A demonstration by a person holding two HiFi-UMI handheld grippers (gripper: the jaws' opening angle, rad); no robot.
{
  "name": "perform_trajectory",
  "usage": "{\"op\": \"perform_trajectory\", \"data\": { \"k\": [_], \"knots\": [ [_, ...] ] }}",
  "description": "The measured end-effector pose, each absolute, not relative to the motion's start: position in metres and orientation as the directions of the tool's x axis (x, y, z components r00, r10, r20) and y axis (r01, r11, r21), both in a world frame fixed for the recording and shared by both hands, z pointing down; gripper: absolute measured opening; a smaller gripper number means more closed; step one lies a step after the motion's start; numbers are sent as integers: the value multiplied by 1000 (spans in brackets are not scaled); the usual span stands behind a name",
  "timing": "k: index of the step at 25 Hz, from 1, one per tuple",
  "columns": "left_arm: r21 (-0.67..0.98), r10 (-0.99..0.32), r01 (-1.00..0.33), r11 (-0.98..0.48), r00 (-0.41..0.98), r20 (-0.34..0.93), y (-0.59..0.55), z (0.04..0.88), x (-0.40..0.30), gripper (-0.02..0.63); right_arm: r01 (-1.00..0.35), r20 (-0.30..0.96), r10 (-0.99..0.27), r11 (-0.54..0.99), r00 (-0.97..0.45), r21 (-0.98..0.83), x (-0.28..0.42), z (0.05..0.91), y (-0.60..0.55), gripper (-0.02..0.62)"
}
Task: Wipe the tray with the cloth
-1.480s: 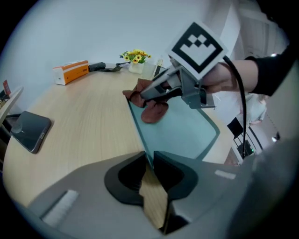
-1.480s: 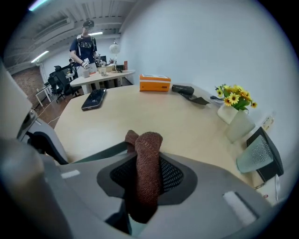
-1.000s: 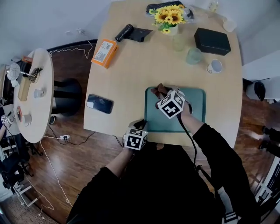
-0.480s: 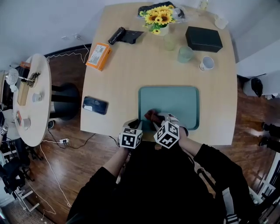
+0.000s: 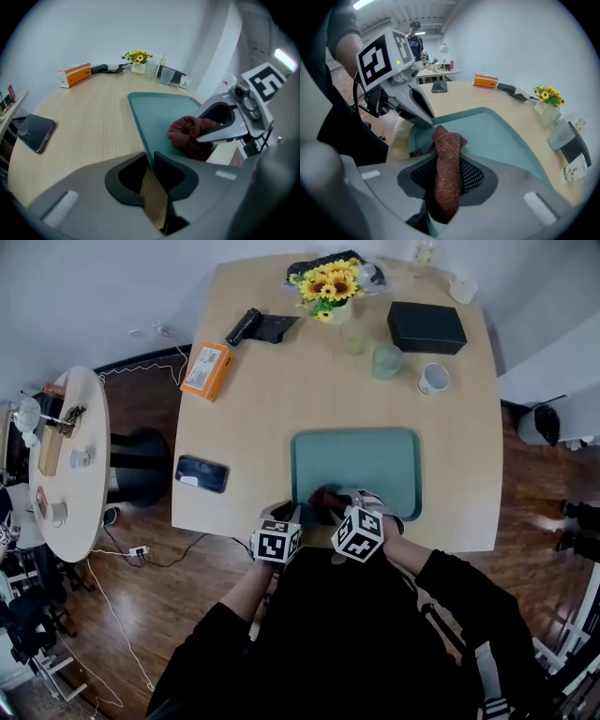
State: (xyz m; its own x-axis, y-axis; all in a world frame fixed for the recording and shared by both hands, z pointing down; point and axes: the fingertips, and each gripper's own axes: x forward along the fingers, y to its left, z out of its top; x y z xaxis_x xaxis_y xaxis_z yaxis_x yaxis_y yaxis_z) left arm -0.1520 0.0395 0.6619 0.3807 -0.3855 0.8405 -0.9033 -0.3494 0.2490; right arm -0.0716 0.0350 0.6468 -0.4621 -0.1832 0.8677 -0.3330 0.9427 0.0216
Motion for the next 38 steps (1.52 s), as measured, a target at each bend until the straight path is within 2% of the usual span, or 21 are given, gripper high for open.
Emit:
{"op": "perform_trajectory", "data": {
  "k": [9,15,19,32,38],
  "knots": [
    [256,-389,-899,-354,390,834,37,657,-149,37,-405,879,-314,901,-359,156,-26,647,-88,110],
    [252,-389,-903,-349,384,838,35,660,-150,36,-392,888,-332,899,-319,196,-19,645,-139,112],
    [250,-381,-905,-343,377,844,36,660,-152,35,-369,880,-335,907,-338,204,-22,644,-124,110],
    [232,-388,-914,-332,356,850,38,663,-155,35,-306,890,-201,949,-409,73,0,646,34,110],
    [218,-388,-916,-337,346,855,40,664,-154,37,-238,892,-164,969,-421,65,5,646,60,110]
  ]
}}
